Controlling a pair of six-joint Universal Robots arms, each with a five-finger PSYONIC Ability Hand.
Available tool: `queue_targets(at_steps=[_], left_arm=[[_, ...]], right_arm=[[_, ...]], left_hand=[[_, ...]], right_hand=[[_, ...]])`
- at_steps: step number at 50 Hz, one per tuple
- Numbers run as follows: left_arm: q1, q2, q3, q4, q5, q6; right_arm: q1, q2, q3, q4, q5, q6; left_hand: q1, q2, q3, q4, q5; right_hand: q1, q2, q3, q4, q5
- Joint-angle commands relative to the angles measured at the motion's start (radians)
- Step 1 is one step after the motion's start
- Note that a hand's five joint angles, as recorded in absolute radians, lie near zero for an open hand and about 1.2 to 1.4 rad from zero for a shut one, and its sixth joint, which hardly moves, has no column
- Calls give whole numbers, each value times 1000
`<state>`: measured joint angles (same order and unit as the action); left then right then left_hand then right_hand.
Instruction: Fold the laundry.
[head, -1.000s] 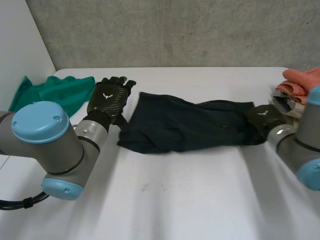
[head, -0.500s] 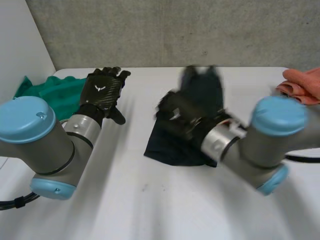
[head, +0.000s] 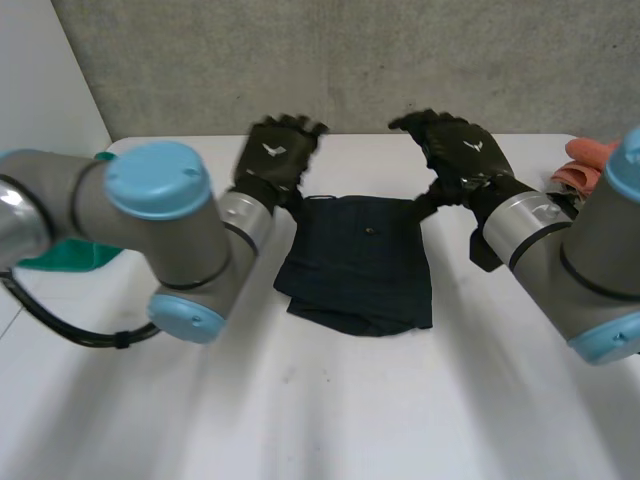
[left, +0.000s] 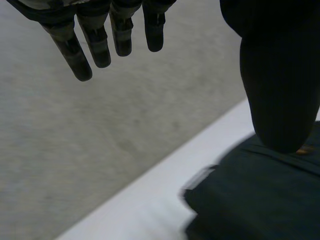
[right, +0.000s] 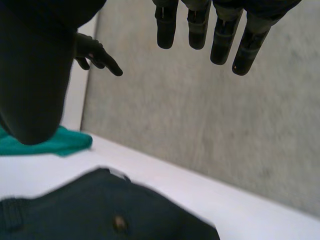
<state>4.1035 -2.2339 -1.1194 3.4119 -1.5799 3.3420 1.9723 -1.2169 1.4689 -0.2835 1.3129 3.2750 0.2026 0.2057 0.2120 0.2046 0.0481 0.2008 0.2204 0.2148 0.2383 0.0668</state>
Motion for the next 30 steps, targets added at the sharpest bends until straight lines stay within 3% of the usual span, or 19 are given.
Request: queue_targets(at_steps=[1, 8, 15, 22, 26, 30], left_arm=[[-49, -196, 168, -132, 66, 8], [-35, -332, 325, -350, 34, 82], [-34, -339, 334, -378, 0, 165], [-34, -256, 322, -393, 8, 162], [-34, -146, 271, -391, 20, 137], [-20, 2, 161, -379, 110, 82]], right_arm=[[-23, 273, -269, 312, 16, -149], [-13, 508, -478, 440, 31, -204], [2, 550, -515, 478, 112, -346], [2, 406, -464, 457, 151, -403], [3, 289, -348, 339, 154, -405], [7, 160, -165, 184, 161, -420]], left_hand=[[34, 31, 25, 32, 14], [37, 34, 28, 35, 17], [37, 34, 28, 35, 17], [37, 34, 28, 35, 17], [8, 5, -1, 6, -12], [-4, -7, -13, -6, -24]], right_hand=[[-26, -46, -40, -64, -67], [-26, -46, -40, -64, -67], [-26, -46, -40, -64, -67], [-26, -46, -40, -64, -67], [-26, -46, -40, -64, -67], [-26, -46, -40, -64, -67]])
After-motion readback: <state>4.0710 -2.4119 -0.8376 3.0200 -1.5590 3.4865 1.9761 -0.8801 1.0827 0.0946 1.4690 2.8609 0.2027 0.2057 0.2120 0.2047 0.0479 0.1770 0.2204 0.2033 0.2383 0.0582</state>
